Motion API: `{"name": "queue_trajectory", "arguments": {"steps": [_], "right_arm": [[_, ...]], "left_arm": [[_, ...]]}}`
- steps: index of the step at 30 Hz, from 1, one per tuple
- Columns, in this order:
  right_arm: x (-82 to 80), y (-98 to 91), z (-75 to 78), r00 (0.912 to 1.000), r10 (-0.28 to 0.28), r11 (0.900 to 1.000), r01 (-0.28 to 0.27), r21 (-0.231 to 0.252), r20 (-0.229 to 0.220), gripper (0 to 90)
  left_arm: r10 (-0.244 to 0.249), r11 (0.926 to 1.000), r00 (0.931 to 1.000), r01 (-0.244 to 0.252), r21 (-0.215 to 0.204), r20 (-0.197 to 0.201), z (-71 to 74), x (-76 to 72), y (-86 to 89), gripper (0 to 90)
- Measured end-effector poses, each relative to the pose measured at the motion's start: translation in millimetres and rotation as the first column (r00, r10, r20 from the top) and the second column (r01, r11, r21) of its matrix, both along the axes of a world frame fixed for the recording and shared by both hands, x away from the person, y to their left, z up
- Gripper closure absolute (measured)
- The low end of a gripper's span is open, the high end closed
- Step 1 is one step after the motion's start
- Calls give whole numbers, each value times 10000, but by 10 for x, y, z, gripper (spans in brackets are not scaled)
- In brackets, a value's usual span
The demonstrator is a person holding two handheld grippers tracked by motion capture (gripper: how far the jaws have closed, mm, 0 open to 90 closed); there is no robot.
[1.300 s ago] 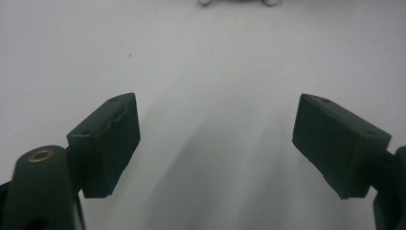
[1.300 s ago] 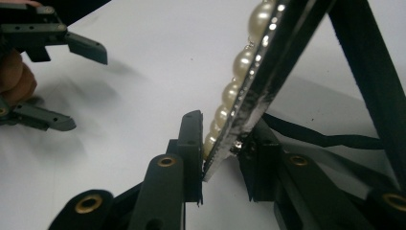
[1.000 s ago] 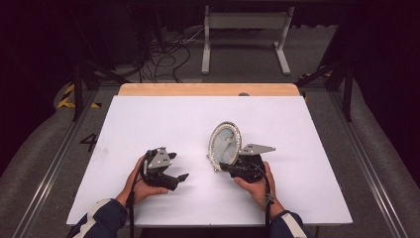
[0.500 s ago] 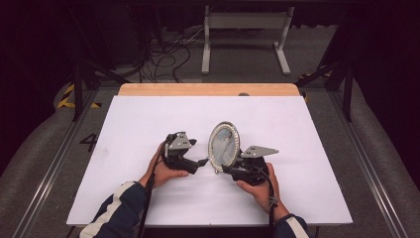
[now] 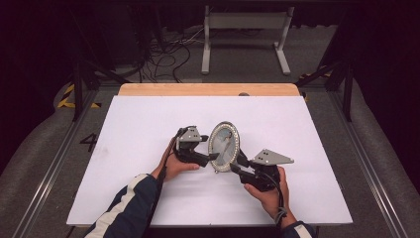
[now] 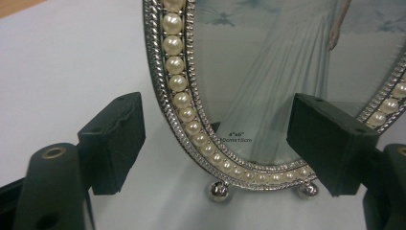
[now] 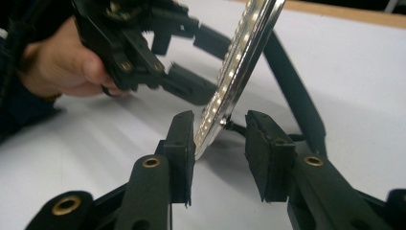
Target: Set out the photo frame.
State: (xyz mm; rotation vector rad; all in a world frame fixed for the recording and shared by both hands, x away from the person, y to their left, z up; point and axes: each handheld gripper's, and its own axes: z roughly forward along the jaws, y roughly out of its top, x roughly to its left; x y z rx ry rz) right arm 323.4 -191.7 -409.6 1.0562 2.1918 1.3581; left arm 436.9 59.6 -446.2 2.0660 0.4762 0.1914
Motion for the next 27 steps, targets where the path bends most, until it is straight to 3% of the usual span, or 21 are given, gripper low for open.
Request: {"name": "queue_trajectory", "arguments": {"steps": [4,10,17,20,23,27], "right_arm": [[-40,-33,51,9976,-410,9985,389,374,559,651],[-10,-25,29,9956,-779,9934,730,889,525,709],[5,10,15,9956,-711,9940,656,879,607,739],[-5,28,21,9949,-754,9945,701,783,672,750],[-3,29,16,9948,-769,9939,712,836,667,750],[0,43,4,9941,-858,9940,809,739,660,744]], "left_arm": [[-281,9996,9996,280,-103,-101,-10,6,-5,230],[-265,9995,9993,261,-166,-249,-15,4,11,283],[-489,9982,9982,477,-351,-351,-50,58,41,322],[-502,9985,9972,490,-231,-558,-91,80,31,255],[-780,9968,9953,767,-235,-568,-83,60,5,269],[-803,9967,9957,797,-141,-471,-72,48,0,295]]}}
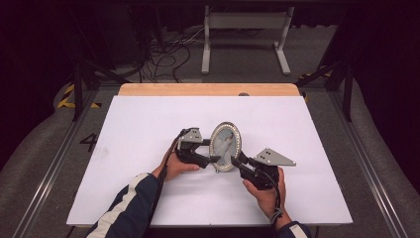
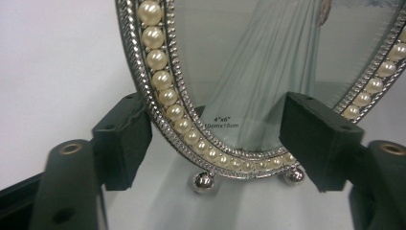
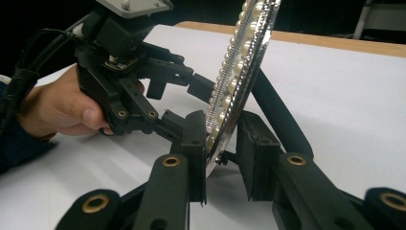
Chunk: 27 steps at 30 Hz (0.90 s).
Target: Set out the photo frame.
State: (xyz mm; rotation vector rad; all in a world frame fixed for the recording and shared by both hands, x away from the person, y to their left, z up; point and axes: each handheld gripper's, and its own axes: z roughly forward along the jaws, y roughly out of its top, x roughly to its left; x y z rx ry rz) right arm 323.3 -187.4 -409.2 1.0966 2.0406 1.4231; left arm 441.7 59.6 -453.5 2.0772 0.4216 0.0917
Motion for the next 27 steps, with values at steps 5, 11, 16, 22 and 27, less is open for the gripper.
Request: {"name": "queue_trajectory", "arguments": {"steps": [5,11,16,22,27], "right_arm": [[13,-10,-13,10000,3,10000,-3,38,-26,747],[34,-30,-21,9999,-87,9999,88,82,-91,751],[58,-69,-18,10000,-22,9999,23,143,-51,762],[65,-110,-14,9999,-53,9999,55,129,-136,769],[79,-129,-16,9998,-120,9999,121,90,-159,772]], "left_arm": [[44,9999,10000,-44,153,26,10,-6,25,375],[18,9996,10000,-15,294,-98,16,-35,31,456],[-112,9991,9998,118,414,-138,13,-47,47,529],[-420,9970,9991,413,649,86,19,-82,63,586],[-612,9940,9979,590,923,216,28,-122,83,592]]}}
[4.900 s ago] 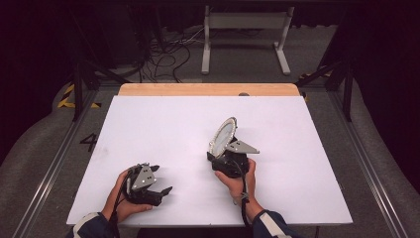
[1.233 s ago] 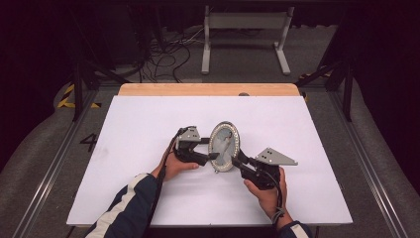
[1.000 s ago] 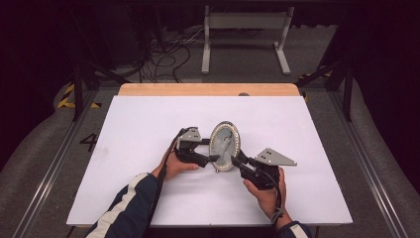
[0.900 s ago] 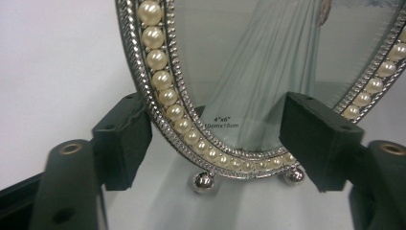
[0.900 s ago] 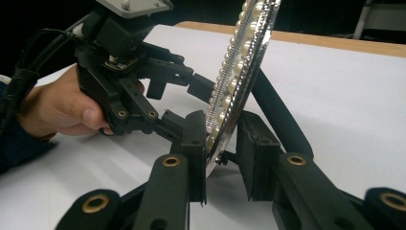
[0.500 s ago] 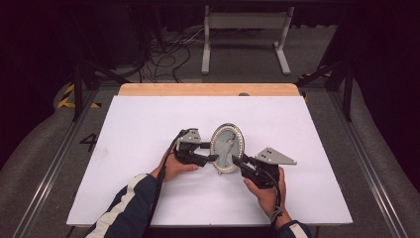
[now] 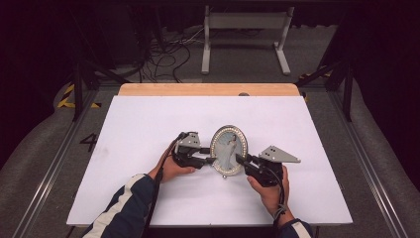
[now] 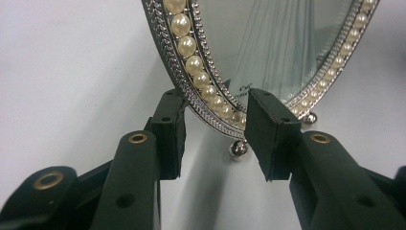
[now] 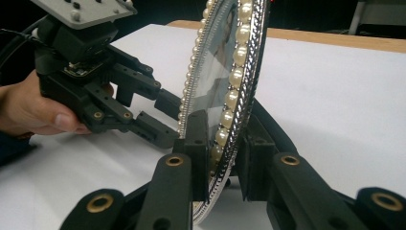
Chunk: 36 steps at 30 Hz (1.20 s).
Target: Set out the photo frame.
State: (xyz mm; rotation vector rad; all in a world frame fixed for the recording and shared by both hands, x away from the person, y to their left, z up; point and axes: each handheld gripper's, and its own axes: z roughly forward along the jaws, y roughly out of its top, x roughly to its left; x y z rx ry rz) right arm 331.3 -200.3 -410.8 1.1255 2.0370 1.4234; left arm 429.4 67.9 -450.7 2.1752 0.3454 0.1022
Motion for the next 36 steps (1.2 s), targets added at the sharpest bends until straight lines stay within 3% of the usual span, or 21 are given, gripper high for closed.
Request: {"name": "queue_trajectory", "arguments": {"steps": [2,4,6,17,26,36], "right_arm": [[4,8,4,10000,-74,10000,74,-40,41,743],[5,7,6,9999,-154,9999,154,-43,75,726],[-6,0,16,9998,-180,9998,180,4,72,717],[-104,-58,132,9964,-448,9990,443,82,722,733],[-107,-56,136,9961,-447,9990,451,-30,759,781],[-77,-32,110,9962,-522,9986,528,-69,696,789]], "left_arm": [[-70,10000,9997,68,65,239,6,-2,10,585],[201,9998,9989,-197,-92,426,17,6,14,578],[421,9984,9983,-405,-385,406,25,14,16,561],[728,9939,9970,-703,-847,266,78,-9,-57,509],[759,9952,9958,-724,-656,518,100,-19,-26,605],[637,9970,9964,-611,-473,559,123,-38,7,610]]}}
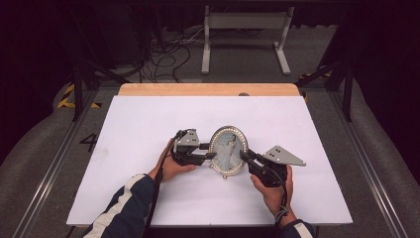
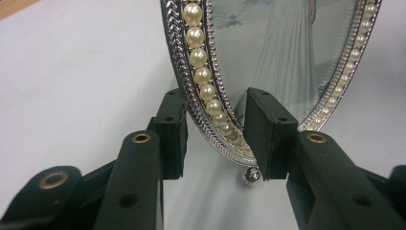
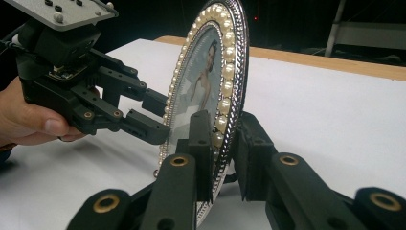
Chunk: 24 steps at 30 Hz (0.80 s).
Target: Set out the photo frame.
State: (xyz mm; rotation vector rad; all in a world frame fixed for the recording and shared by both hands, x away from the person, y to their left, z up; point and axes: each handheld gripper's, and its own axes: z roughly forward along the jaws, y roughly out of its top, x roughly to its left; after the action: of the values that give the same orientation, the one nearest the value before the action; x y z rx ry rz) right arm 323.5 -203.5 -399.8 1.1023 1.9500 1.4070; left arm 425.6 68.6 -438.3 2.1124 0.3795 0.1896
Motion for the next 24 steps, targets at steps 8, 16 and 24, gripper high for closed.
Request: {"name": "queue_trajectory", "arguments": {"steps": [8,16,24], "right_arm": [[78,6,-20,9997,166,9998,-164,109,-164,788],[161,45,-22,9988,420,9990,-416,165,-267,769],[136,43,-41,9982,402,9990,-410,-177,-442,731]], "left_arm": [[75,9984,9995,-92,561,308,45,-101,72,629],[102,9973,9996,-120,721,253,57,-171,159,648],[343,9994,9989,-345,65,328,86,-155,122,542]]}}
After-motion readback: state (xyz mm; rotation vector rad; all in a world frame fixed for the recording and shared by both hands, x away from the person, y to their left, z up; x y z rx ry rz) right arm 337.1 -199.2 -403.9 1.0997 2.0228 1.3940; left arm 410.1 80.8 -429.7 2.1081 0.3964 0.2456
